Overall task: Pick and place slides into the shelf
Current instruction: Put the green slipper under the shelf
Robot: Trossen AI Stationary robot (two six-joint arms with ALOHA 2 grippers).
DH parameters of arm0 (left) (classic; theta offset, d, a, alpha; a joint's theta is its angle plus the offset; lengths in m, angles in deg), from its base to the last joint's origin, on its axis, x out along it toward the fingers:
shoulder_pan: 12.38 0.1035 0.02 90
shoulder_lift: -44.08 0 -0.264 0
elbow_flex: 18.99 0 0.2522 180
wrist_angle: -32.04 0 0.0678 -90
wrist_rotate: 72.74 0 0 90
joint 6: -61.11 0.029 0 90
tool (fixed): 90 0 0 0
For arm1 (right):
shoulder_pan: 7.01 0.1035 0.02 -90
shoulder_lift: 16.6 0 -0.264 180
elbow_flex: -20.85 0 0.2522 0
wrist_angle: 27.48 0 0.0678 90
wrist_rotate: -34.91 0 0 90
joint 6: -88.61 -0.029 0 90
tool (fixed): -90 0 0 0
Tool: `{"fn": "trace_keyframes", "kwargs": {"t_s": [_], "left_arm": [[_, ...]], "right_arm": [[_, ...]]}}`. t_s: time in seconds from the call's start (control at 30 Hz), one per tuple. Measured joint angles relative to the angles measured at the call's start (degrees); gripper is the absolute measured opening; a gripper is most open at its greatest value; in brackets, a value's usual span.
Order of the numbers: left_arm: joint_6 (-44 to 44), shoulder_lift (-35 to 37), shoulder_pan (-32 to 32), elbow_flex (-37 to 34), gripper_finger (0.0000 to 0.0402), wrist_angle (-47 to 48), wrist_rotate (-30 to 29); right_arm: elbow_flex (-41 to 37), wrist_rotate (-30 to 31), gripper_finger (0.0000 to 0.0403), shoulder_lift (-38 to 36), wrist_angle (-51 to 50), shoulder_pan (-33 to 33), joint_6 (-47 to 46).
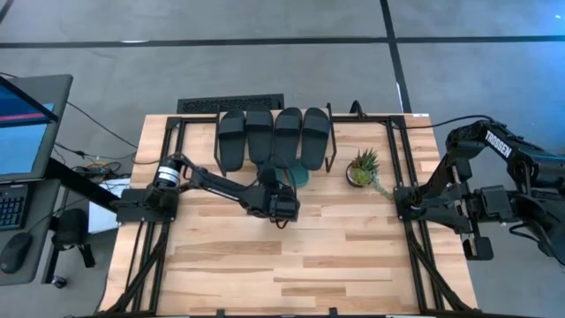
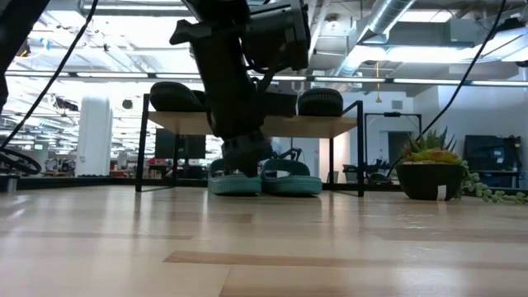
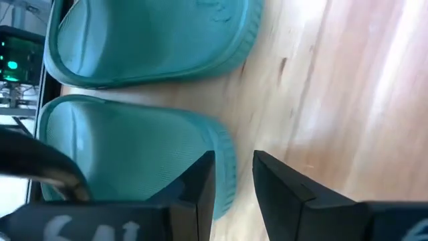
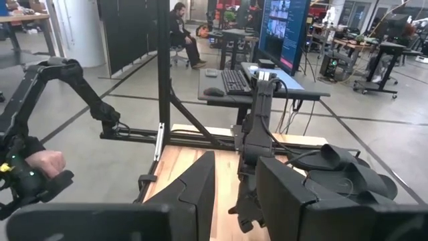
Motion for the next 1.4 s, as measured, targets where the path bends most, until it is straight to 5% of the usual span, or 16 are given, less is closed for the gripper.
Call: {"fn": "trace_keyframes", "kwargs": {"t_s": [0.3, 1.4], "left_arm": [[-0.36, 0.02, 1.47, -0.72, 0.0091, -0.28, 5.16], [-0.02, 0.04, 1.71, -0.76, 0.0091, 2.03, 2.23]], "right_arm": [[0.0, -1.23, 0.0098, 0.0, 0.0, 0.01, -0.04], [0.0, -1.48, 0.0098, 0.0, -0.02, 0.01, -0.04]]}}
